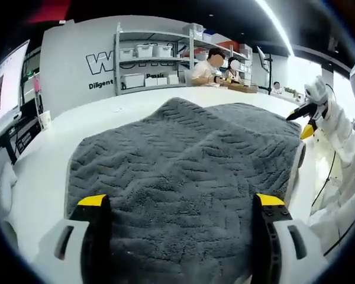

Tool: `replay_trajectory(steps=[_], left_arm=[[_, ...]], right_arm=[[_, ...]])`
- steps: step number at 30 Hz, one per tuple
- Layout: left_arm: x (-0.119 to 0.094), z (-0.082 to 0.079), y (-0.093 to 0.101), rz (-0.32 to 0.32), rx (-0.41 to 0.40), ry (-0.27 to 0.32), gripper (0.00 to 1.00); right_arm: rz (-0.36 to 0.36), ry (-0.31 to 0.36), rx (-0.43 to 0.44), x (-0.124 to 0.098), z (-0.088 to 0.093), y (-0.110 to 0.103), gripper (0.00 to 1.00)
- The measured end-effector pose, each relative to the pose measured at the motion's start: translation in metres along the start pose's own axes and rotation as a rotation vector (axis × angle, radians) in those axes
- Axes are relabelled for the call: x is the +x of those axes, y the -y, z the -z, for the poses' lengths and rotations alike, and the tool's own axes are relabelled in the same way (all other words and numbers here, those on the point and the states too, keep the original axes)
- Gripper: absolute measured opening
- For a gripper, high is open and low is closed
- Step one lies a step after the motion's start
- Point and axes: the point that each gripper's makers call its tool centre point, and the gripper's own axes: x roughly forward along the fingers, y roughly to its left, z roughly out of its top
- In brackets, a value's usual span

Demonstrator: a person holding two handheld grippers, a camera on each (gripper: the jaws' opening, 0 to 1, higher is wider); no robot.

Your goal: Open the folded towel by lifting each exposed corner and separating the folded layers until the towel lies flat within the target outline without major curled edges

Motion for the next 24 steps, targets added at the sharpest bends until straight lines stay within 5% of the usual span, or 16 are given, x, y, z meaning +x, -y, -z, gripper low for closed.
replay_trajectory(steps=[24], left_arm=[[-0.009,0.006,-0.023,0.003,0.011,-0.027,0.99]], right_arm=[[0.001,-0.005,-0.004,-0.001,0.002,0.0,0.84]])
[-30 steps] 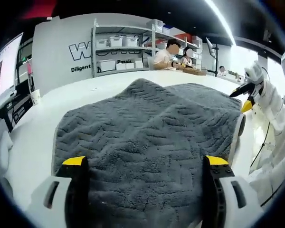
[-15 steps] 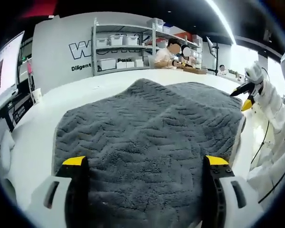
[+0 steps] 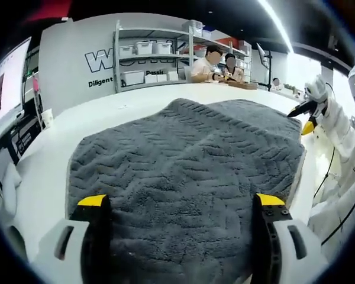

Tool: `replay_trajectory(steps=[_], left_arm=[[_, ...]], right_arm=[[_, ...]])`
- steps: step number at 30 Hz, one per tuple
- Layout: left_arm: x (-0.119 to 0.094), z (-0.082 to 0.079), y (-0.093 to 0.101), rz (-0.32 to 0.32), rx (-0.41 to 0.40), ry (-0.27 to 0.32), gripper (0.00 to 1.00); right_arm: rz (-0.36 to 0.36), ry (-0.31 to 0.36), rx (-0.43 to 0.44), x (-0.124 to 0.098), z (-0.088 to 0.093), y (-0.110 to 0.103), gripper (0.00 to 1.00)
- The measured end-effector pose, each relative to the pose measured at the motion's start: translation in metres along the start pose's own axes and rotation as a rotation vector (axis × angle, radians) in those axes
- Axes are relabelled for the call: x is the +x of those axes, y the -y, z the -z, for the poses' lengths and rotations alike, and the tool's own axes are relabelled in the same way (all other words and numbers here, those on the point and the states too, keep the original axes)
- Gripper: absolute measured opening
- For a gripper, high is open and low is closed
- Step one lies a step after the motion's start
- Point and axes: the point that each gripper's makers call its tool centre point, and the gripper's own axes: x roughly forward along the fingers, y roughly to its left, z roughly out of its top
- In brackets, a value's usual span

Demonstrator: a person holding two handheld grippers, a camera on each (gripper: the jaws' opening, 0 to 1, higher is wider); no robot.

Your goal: Open the folded towel by lifting each exposed corner and separating the folded layers until the towel lies flat within the target outline without major curled edges

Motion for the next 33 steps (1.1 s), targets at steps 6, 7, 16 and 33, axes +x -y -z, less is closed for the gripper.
replay_trajectory(steps=[6,7,16,33], left_arm=[[-0.002,0.001,-0.005,0.0,0.001,0.001,0.99],[-0.002,0.001,-0.006,-0.001,0.0,0.002,0.99],[-0.009,0.004,-0.017,-0.028,0.002,-0.008,0.99],[-0.015,0.008,-0.029,-0.064,-0.012,-0.012,0.99]], right_arm=[[0.003,-0.001,-0.003,-0.001,-0.001,0.001,0.84],[0.003,0.0,-0.004,-0.001,-0.001,0.001,0.84],[0.002,0.0,-0.007,0.0,-0.003,0.0,0.84],[0.0,-0.003,-0.01,0.002,-0.003,0.0,0.83]])
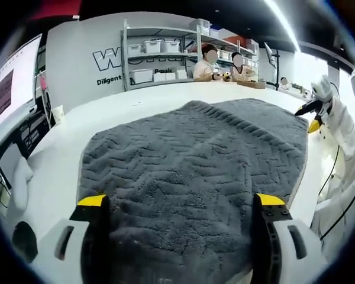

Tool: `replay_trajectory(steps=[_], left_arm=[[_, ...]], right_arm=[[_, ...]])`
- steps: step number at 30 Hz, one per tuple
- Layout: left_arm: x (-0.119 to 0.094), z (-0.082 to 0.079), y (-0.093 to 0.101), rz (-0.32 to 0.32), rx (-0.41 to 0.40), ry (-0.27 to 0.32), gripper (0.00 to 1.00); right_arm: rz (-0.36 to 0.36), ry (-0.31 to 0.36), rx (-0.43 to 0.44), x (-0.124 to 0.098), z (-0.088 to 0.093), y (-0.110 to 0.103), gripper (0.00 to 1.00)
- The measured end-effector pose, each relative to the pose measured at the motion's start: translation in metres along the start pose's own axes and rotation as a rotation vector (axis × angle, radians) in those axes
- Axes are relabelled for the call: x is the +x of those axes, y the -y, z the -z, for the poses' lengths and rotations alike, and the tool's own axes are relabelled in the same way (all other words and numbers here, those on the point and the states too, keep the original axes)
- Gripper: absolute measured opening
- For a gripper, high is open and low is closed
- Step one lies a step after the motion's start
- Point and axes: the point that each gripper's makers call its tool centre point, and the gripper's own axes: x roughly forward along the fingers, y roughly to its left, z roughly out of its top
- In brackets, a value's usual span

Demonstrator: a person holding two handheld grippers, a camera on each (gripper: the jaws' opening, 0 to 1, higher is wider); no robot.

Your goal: Open the folded towel by lifting each exposed corner and separating the folded layers until the towel lies flat within the target outline without major curled edges

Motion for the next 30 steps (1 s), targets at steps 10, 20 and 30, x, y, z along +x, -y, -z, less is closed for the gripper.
replay_trajectory(steps=[10,20,30], left_arm=[[-0.002,0.001,-0.003,-0.01,-0.011,0.002,0.99],[-0.003,-0.015,-0.005,0.001,0.062,-0.008,0.99],[0.003,-0.059,-0.017,0.001,0.03,0.105,0.97]], right_arm=[[0.002,0.003,0.011,0.0,0.002,0.001,0.83],[-0.002,0.036,0.019,0.001,-0.005,0.005,0.82],[0.002,0.152,-0.007,0.005,-0.033,0.016,0.82]])
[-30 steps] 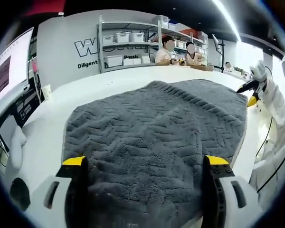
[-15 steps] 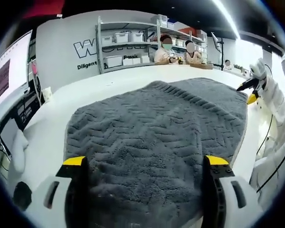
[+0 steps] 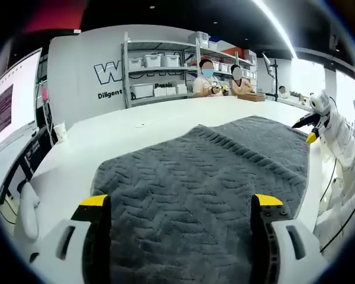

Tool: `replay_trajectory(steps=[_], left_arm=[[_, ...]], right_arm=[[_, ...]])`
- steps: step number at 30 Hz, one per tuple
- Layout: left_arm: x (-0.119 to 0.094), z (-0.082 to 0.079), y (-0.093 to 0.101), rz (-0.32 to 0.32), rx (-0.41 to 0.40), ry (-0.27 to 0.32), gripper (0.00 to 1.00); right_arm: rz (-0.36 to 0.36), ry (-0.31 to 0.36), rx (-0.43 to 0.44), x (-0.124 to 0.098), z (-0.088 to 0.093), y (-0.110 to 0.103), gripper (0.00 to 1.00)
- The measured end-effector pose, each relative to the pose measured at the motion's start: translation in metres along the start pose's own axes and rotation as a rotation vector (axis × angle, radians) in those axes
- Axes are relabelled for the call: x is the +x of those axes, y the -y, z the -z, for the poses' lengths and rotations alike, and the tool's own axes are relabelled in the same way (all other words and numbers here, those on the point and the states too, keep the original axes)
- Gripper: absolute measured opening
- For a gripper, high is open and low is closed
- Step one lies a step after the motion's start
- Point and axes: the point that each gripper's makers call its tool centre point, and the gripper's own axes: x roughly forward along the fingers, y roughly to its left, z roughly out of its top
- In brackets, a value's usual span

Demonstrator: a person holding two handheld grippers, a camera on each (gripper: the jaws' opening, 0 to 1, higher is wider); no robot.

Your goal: Open the folded towel by lifting each exposed corner and separating the folded layers until the towel lies flat within the target outline without major curled edges

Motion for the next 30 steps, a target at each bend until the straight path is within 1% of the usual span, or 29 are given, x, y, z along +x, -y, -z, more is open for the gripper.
replay_trajectory(steps=[2,5,7,9,10,11,12,14,16,19,21,23,25,28,30], left_arm=[[0.006,-0.007,0.0,0.0,0.007,0.004,0.97],[0.014,-0.018,-0.002,-0.008,-0.006,0.02,0.98],[0.02,-0.027,-0.006,-0.026,-0.015,0.032,0.98],[0.023,-0.034,-0.008,-0.033,-0.036,0.048,0.98],[0.025,-0.037,-0.008,-0.031,-0.046,0.059,0.98],[0.029,-0.041,-0.008,-0.028,-0.069,0.066,0.98],[0.031,-0.043,-0.009,-0.025,-0.071,0.071,0.98],[0.038,-0.046,-0.013,-0.027,-0.066,0.064,0.98],[0.045,-0.048,-0.016,-0.03,-0.055,0.049,0.98],[0.053,-0.054,-0.016,-0.013,-0.059,0.054,0.99],[0.06,-0.057,-0.018,-0.01,-0.075,0.059,0.99],[0.065,-0.057,-0.022,-0.015,-0.081,0.058,0.98],[0.072,-0.057,-0.031,-0.037,-0.103,0.06,0.99],[0.079,-0.059,-0.037,-0.043,-0.139,0.073,0.98],[0.081,-0.06,-0.037,-0.041,-0.146,0.078,0.98]], right_arm=[[0.007,0.031,-0.007,0.002,-0.009,0.005,0.82],[0.017,0.059,-0.01,0.005,-0.021,0.014,0.82],[0.045,0.084,-0.012,0.006,-0.032,0.026,0.82],[0.056,0.106,0.004,0.007,-0.04,0.034,0.81],[0.065,0.126,0.026,0.008,-0.046,0.041,0.81],[0.071,0.135,0.036,0.009,-0.05,0.045,0.81],[0.076,0.143,0.04,0.009,-0.053,0.049,0.8],[0.089,0.153,0.052,0.015,-0.062,0.06,0.8],[0.1,0.137,0.054,0.021,-0.063,0.067,0.8],[0.121,0.129,0.081,0.032,-0.067,0.083,0.8],[0.127,0.144,0.102,0.038,-0.073,0.093,0.8],[0.131,0.152,0.107,0.043,-0.077,0.097,0.8],[0.157,0.165,0.131,0.052,-0.082,0.108,0.8],[0.156,0.185,0.158,0.063,-0.089,0.114,0.81],[0.158,0.196,0.169,0.071,-0.095,0.12,0.81]])
